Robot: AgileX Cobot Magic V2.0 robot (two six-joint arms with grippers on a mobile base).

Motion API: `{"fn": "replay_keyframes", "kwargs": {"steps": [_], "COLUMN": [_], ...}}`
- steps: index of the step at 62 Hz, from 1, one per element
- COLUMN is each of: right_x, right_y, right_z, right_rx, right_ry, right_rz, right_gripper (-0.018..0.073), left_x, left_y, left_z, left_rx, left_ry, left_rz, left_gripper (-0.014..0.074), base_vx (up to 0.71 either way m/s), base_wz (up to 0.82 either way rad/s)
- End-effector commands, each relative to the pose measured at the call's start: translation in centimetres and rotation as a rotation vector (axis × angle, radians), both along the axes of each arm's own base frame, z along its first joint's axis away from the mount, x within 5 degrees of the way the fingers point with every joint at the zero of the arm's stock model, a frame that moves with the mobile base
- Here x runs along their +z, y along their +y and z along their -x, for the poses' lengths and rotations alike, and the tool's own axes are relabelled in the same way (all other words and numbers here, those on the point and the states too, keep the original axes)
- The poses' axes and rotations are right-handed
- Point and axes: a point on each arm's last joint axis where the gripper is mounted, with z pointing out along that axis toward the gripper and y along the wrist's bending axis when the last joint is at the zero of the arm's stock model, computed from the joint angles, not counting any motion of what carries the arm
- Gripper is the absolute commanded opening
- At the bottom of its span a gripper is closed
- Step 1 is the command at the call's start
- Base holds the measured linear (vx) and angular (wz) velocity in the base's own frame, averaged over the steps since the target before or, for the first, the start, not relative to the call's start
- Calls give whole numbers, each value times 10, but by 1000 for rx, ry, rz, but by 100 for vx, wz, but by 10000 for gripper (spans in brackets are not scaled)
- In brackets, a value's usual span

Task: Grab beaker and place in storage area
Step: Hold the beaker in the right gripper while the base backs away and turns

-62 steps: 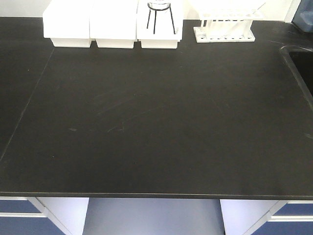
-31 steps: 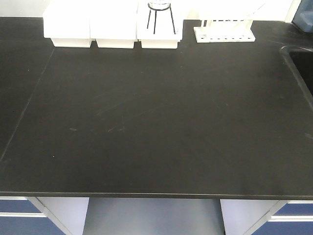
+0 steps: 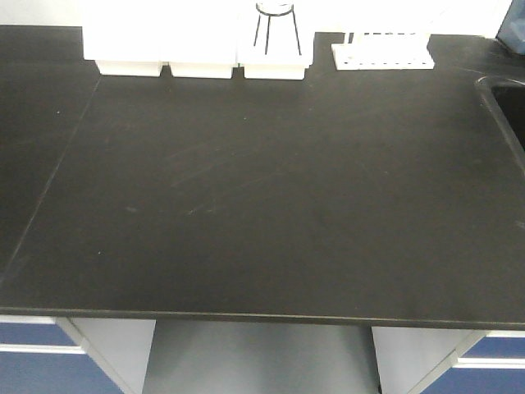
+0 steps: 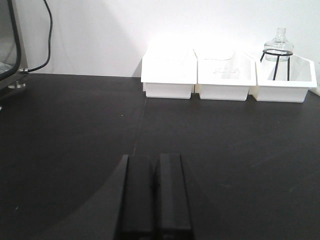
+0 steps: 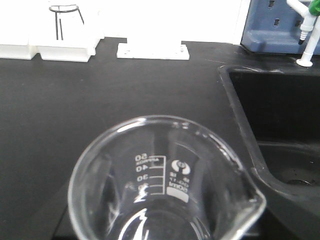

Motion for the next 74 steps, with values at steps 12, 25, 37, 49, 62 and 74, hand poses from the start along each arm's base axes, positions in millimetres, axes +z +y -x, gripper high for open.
{"fn": "replay_keyframes", "kwargs": {"steps": [12, 25, 37, 49, 62, 74], "right_x": [18, 17, 17, 17, 17, 17], "right_y": [0, 0, 0, 0, 0, 0], "right_z": [-2, -1, -1, -1, -1, -1], "right_rx": [-1, -1, -1, -1, -1, -1], "right_ry": [-108, -103, -103, -103, -103, -103], "right_rz": [16, 16, 16, 16, 16, 16], "right_gripper": [-3, -3, -3, -3, -3, -3], "left_x": [1, 1, 1, 1, 1, 1], "left_y": [-2, -2, -2, -2, -2, -2], "left_z": [0, 0, 0, 0, 0, 0], "left_rx": [-20, -20, -20, -20, -20, -20], "left_ry": [-81, -81, -81, -81, -81, -81], "left_rz": [12, 12, 12, 12, 12, 12], "left_gripper": [-8, -8, -8, -8, -8, -8], "base_vx": [-12, -20, -26, -32, -36, -39], "base_wz": [8, 5, 3, -1, -7, -13]}}
